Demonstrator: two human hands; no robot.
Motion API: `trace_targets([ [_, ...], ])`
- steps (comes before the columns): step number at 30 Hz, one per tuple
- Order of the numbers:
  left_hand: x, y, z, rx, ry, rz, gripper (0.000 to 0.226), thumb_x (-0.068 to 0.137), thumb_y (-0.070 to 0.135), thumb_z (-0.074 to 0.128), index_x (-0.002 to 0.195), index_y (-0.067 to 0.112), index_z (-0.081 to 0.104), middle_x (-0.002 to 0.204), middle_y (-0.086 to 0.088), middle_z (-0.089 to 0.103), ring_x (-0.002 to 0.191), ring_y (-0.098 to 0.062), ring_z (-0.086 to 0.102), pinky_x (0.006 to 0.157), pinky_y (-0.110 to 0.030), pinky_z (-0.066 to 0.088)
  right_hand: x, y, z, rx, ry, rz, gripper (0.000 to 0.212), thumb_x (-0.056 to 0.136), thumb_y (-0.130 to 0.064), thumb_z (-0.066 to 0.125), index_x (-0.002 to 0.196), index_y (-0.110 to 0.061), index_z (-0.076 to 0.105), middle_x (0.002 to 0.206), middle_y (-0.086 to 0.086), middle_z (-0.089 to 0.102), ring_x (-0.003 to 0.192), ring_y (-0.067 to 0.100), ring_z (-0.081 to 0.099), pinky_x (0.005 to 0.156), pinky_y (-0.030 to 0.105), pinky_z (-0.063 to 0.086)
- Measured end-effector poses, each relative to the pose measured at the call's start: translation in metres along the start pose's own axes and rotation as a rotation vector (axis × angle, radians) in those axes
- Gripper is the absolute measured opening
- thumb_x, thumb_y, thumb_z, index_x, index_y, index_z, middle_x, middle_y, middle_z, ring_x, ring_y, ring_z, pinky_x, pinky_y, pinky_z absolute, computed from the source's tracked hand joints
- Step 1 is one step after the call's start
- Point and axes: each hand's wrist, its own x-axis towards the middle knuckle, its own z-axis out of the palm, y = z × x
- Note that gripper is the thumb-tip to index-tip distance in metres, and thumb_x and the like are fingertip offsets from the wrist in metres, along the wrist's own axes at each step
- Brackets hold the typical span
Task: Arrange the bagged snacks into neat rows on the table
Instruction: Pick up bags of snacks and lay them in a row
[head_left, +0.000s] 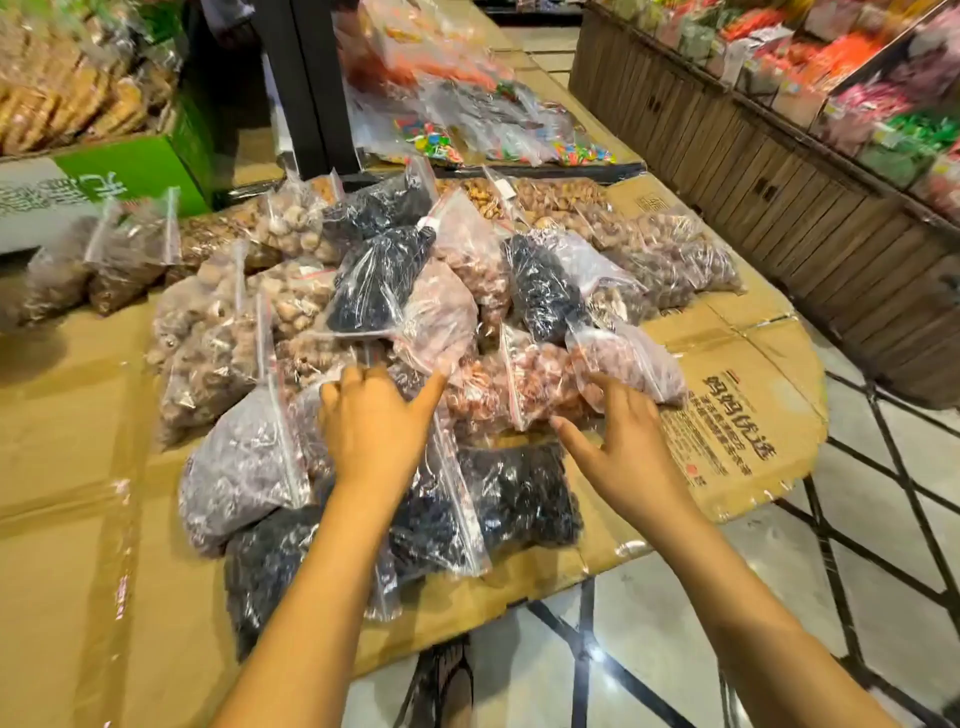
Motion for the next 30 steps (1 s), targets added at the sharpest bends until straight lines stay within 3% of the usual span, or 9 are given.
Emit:
trace_targets([
  [4, 0.033, 0.006, 0.022, -0.001, -0.010, -0.155, 0.063, 0.079, 0.071, 0.046, 0.063, 0.011, 0.056, 0.130, -0.017, 0.053, 0.121, -0.035, 0.036, 0.100, -0.049, 0.031, 0.029, -0.006, 0.008, 0.059, -0.011, 0.014, 0.065, 0.087, -0.052, 0.051, 0.140, -0.020, 0.030, 0.141, 0.005, 0.040, 0.131, 0.023, 0.035, 0.102, 0.040, 0.036],
  [8, 0.051, 0.013, 0.041, 0.024, 0.004, -0.240, 0.068, 0.078, 0.071, 0.048, 0.081, 0.007, 0.068, 0.127, -0.018, 0.054, 0.122, -0.036, 0.034, 0.103, -0.049, 0.023, 0.061, -0.008, 0.007, 0.105, -0.029, -0.056, 0.062, 0.089, -0.046, 0.054, 0.140, -0.022, 0.029, 0.139, 0.002, 0.039, 0.127, 0.016, 0.037, 0.099, 0.029, 0.031],
  [12, 0.060, 0.019, 0.052, -0.072, 0.046, -0.297, 0.056, 0.079, 0.066, 0.054, 0.068, 0.011, 0.060, 0.103, -0.012, 0.066, 0.118, -0.031, 0.043, 0.101, -0.045, 0.024, 0.097, -0.013, 0.001, 0.123, -0.020, -0.144, 0.061, 0.089, -0.042, 0.056, 0.140, -0.017, 0.031, 0.139, 0.004, 0.040, 0.128, 0.016, 0.036, 0.105, 0.033, 0.032],
  [14, 0.058, 0.023, 0.053, -0.164, 0.072, -0.286, 0.049, 0.082, 0.058, 0.057, 0.065, 0.012, 0.050, 0.087, -0.012, 0.065, 0.106, -0.032, 0.055, 0.091, -0.042, 0.034, 0.118, -0.017, -0.003, 0.133, -0.038, -0.184, 0.061, 0.089, -0.040, 0.056, 0.139, -0.016, 0.032, 0.140, 0.006, 0.039, 0.132, 0.021, 0.034, 0.108, 0.038, 0.032],
  [17, 0.052, 0.035, 0.051, -0.386, 0.105, -0.294, 0.037, 0.089, 0.040, 0.059, 0.084, 0.005, 0.049, 0.089, -0.023, 0.062, 0.089, -0.038, 0.060, 0.063, -0.037, 0.035, 0.154, -0.021, -0.008, 0.122, -0.075, -0.251, 0.064, 0.088, -0.040, 0.057, 0.141, -0.016, 0.030, 0.143, 0.009, 0.036, 0.135, 0.023, 0.028, 0.108, 0.039, 0.027],
  [20, 0.046, 0.049, 0.050, -0.566, 0.174, -0.304, 0.035, 0.091, 0.026, 0.060, 0.102, -0.006, 0.050, 0.095, -0.026, 0.059, 0.091, -0.039, 0.057, 0.068, -0.039, 0.037, 0.200, -0.020, -0.008, 0.066, -0.126, -0.304, 0.070, 0.087, -0.040, 0.059, 0.142, -0.012, 0.026, 0.142, 0.015, 0.036, 0.133, 0.029, 0.026, 0.106, 0.039, 0.027],
  [24, 0.034, 0.062, 0.040, -0.708, 0.307, -0.270, 0.023, 0.091, 0.018, 0.060, 0.085, 0.009, 0.040, 0.069, 0.004, 0.041, 0.063, -0.012, 0.042, 0.053, -0.015, 0.033, 0.261, -0.023, -0.002, -0.004, -0.220, -0.328, 0.088, 0.078, -0.051, 0.067, 0.144, -0.012, 0.021, 0.145, 0.017, 0.033, 0.136, 0.034, 0.023, 0.110, 0.047, 0.028],
  [27, 0.020, 0.072, 0.031, -0.736, 0.396, -0.263, 0.018, 0.090, 0.020, 0.062, 0.084, 0.012, 0.046, 0.069, 0.003, 0.044, 0.055, -0.002, 0.040, 0.053, -0.015, 0.035, 0.291, -0.031, 0.012, 0.025, -0.355, -0.337, 0.100, 0.067, -0.056, 0.075, 0.141, -0.013, 0.024, 0.145, 0.014, 0.036, 0.136, 0.031, 0.028, 0.110, 0.050, 0.031],
  [30, 0.011, 0.080, 0.017, -0.865, 0.461, -0.281, 0.017, 0.089, 0.020, 0.062, 0.085, 0.018, 0.047, 0.077, 0.002, 0.053, 0.065, -0.002, 0.051, 0.065, -0.018, 0.043, 0.310, -0.041, 0.017, 0.089, -0.489, -0.322, 0.111, 0.050, -0.062, 0.081, 0.136, -0.014, 0.030, 0.133, 0.007, 0.052, 0.120, 0.028, 0.049, 0.102, 0.044, 0.041],
])
